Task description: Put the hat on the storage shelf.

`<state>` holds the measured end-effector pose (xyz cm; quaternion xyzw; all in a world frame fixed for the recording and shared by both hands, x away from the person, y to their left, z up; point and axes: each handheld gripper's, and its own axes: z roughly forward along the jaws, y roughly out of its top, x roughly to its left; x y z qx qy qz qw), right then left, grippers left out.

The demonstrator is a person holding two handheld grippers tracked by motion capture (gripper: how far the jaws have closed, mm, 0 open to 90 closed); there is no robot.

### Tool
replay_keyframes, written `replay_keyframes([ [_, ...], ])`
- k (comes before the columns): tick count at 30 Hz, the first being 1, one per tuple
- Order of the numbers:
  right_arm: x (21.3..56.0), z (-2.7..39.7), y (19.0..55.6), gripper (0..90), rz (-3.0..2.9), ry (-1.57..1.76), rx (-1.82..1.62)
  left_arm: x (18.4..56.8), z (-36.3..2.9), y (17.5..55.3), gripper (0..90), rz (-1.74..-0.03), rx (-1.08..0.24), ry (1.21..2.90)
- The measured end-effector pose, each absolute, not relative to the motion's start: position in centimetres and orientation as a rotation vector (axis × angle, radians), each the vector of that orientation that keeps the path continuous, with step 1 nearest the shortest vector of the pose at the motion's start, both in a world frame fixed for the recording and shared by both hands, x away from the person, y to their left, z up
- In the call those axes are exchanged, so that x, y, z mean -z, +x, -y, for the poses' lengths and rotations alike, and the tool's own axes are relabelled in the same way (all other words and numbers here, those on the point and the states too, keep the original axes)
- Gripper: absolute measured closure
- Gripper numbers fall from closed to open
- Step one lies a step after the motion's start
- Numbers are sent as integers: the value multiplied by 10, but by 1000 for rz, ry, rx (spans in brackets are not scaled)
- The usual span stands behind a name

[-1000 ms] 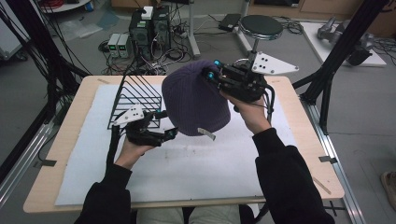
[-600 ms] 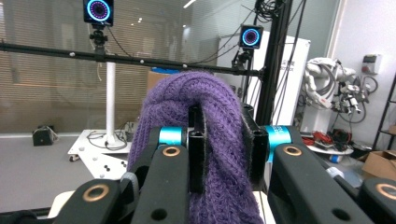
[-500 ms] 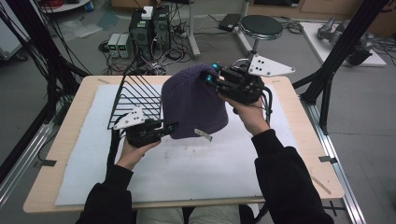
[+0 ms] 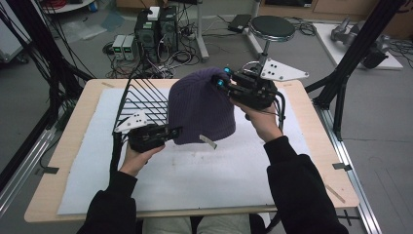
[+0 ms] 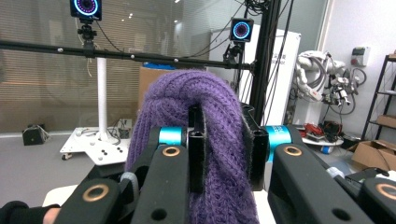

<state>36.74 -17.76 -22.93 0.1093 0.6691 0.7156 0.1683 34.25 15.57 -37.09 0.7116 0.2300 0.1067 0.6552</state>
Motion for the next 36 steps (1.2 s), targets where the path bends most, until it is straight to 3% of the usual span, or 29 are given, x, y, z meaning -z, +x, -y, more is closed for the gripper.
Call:
replay_keyframes([
  [17,239,152,385,764,-1901,401,-1998,357,-207,350,826,-615,-344,1589],
  [36,212,101,402,765,-1868,429,-1955,319,-260,371,825,-680,-481,1519],
])
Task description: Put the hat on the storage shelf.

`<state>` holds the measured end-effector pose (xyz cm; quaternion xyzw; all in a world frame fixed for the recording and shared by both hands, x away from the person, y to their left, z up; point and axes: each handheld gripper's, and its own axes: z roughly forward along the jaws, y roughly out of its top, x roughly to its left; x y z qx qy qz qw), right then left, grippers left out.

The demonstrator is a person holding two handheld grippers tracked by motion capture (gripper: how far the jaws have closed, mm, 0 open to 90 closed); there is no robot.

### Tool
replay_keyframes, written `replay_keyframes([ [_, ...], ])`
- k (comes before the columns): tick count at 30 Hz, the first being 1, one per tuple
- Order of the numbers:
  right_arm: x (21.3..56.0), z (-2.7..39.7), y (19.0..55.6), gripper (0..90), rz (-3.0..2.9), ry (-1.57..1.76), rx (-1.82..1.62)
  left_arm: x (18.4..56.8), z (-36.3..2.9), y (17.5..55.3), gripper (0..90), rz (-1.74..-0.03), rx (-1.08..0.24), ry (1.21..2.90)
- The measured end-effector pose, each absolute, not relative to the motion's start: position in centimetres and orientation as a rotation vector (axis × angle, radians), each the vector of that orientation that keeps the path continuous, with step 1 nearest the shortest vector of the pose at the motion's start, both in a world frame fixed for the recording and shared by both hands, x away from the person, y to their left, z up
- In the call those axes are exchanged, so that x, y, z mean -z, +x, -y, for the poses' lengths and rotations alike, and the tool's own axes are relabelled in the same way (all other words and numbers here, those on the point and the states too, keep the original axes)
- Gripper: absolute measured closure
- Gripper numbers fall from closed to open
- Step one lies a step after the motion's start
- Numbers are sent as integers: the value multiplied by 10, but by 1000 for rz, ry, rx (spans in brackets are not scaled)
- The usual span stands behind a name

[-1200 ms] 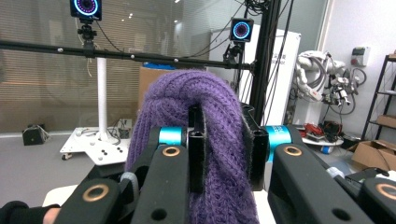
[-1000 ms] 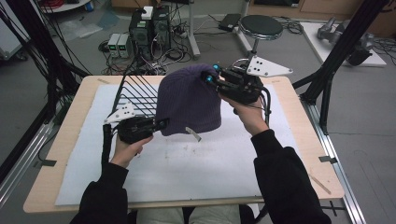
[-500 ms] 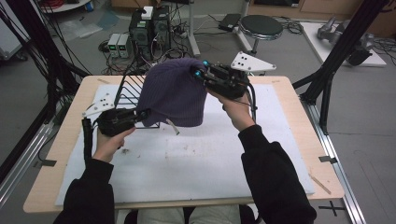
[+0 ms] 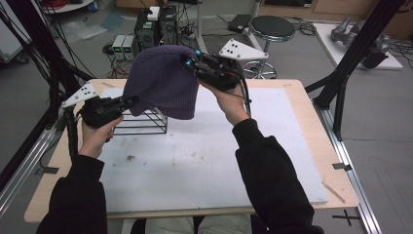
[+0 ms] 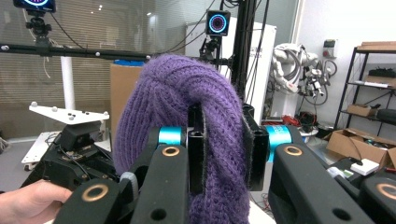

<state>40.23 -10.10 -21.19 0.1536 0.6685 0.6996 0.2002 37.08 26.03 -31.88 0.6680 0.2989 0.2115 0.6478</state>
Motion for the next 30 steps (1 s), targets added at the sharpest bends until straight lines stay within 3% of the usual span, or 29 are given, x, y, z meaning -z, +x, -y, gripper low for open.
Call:
replay_keyframes([
  [20,178,60,403,755,-1897,386,-1886,283,-302,377,825,-700,-568,1457],
  [30,182,36,413,756,-1921,405,-1844,292,-316,379,824,-748,-596,1465],
])
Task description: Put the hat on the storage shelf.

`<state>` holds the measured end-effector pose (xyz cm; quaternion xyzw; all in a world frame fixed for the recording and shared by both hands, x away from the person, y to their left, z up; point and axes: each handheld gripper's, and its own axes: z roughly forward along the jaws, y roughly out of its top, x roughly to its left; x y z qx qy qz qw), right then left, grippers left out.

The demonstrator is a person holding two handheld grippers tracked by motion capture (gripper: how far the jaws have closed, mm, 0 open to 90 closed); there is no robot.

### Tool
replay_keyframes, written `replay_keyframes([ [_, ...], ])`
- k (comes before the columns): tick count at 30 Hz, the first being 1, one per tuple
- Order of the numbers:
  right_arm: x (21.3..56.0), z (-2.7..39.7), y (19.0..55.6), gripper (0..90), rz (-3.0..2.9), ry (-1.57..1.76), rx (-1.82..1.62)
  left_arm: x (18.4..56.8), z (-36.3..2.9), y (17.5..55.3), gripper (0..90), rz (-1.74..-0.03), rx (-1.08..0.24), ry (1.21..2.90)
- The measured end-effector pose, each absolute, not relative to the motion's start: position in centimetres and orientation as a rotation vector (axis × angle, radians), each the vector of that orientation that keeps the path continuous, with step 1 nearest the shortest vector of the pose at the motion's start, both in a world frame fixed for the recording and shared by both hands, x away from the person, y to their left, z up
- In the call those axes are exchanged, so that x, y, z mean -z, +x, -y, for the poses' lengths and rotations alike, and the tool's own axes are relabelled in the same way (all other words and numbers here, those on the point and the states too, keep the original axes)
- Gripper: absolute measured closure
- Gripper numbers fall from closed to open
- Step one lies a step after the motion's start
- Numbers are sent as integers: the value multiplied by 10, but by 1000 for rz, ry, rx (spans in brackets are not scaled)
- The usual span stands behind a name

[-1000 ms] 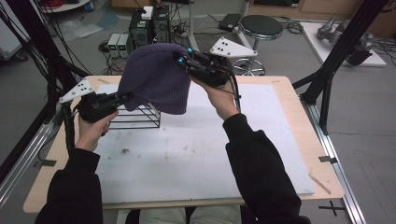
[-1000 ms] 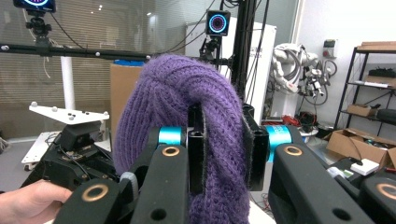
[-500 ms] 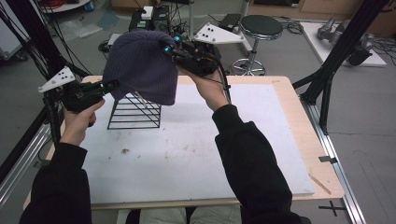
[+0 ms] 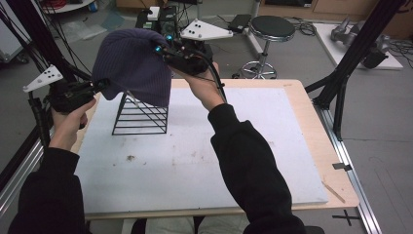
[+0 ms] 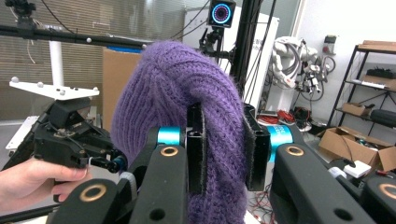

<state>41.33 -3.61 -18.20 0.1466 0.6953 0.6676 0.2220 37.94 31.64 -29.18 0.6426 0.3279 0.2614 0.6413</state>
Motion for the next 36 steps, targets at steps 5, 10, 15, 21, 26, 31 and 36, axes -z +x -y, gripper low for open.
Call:
replay_keyframes([
  [5,187,25,418,756,-1936,412,-1816,307,-319,383,824,-772,-572,1454],
  [10,194,16,423,755,-1969,413,-1764,320,-323,385,823,-803,-550,1467],
  [15,202,7,427,751,-2006,427,-1716,335,-326,384,823,-822,-524,1473],
  [21,209,-1,427,751,-2046,421,-1684,351,-332,383,823,-845,-496,1457],
  [26,214,-6,426,751,-2057,437,-1673,355,-335,385,823,-860,-480,1463],
  [31,222,-6,428,751,-2066,473,-1664,361,-337,388,820,-866,-475,1475],
  [36,230,-8,431,751,-2081,510,-1642,367,-338,392,820,-883,-469,1513],
])
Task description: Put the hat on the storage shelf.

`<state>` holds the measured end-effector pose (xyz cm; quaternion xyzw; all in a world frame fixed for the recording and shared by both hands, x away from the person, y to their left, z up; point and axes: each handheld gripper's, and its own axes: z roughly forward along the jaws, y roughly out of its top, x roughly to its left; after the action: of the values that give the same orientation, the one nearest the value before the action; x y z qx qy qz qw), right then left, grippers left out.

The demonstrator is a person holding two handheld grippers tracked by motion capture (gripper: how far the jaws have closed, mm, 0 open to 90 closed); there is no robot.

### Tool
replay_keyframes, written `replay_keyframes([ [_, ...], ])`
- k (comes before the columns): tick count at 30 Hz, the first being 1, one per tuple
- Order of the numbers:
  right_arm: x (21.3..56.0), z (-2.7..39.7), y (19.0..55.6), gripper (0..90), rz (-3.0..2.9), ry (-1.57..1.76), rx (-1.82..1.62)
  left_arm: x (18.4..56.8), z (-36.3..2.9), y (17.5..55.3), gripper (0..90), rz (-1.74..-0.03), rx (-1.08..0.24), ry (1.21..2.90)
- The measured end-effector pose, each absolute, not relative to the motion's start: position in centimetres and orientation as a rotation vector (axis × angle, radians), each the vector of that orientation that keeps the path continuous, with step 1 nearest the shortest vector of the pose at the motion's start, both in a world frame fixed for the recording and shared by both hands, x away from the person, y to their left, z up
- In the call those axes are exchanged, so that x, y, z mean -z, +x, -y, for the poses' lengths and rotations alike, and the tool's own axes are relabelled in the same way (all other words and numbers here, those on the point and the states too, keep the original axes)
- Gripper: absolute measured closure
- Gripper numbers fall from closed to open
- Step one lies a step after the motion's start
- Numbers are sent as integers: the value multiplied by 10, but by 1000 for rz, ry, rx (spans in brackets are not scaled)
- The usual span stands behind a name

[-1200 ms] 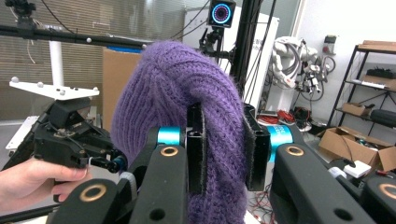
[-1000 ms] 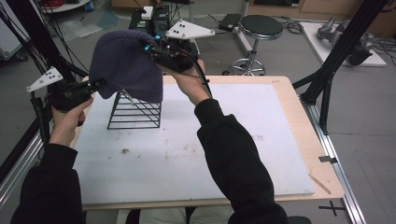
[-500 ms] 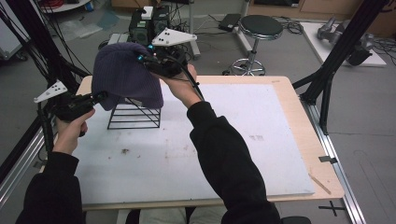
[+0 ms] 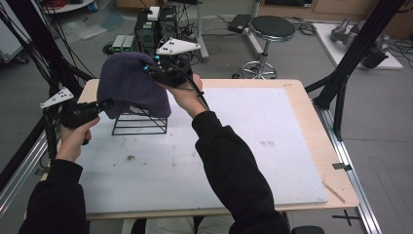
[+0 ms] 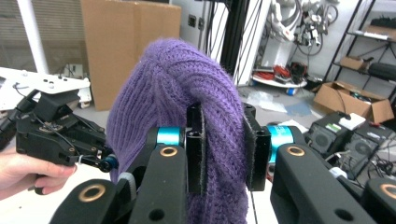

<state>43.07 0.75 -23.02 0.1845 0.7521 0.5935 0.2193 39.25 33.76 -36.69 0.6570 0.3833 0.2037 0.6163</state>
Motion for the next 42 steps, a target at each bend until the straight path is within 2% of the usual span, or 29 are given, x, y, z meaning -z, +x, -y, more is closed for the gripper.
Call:
replay_keyframes([
  [26,271,-30,440,751,-2200,708,-1511,404,-344,401,812,-1007,-452,1635],
  [34,292,-27,445,747,-2218,783,-1490,413,-345,403,806,-1039,-424,1657],
  [42,297,-26,445,730,-2223,780,-1483,417,-343,405,790,-1057,-408,1679],
])
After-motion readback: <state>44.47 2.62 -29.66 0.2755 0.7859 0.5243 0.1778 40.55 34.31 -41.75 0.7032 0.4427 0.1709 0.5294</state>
